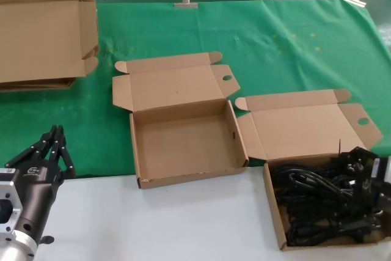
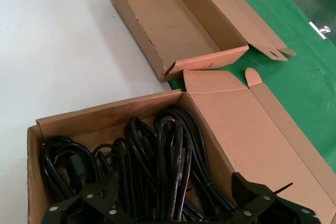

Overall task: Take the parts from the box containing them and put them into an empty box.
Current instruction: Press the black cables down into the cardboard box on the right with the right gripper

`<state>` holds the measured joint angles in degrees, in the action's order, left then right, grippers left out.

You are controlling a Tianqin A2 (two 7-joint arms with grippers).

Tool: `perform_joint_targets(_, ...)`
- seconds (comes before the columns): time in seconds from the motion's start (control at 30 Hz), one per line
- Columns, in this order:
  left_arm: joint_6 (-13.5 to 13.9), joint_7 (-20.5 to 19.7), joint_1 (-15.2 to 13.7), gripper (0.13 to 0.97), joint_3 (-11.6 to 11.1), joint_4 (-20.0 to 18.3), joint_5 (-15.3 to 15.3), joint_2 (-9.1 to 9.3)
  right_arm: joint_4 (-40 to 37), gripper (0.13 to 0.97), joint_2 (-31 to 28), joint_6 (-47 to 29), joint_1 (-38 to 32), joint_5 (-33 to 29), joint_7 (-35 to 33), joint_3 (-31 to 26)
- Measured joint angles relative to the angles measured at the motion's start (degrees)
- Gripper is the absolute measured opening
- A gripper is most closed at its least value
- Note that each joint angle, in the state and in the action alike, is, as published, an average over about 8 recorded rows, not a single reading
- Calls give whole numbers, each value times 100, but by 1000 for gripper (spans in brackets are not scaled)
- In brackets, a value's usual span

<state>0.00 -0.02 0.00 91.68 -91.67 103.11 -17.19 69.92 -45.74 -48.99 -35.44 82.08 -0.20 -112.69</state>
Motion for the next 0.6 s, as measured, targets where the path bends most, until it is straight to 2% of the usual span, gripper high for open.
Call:
perform_joint_targets(0.27,0,0,0,172,0,0,0,0,-86,682,65,6,-10,-8,-83,32)
perform_joint_targets(0.3,0,0,0,172,0,0,0,0,-99,682,70,6,-12,-7,-94,37)
perform_joint_targets(0.57,0,0,0,172,0,0,0,0,-166,467,87,5,-28,6,-143,78)
perform_joint_targets(0.6,0,0,0,172,0,0,0,0,-166,467,85,4,-27,8,-146,84)
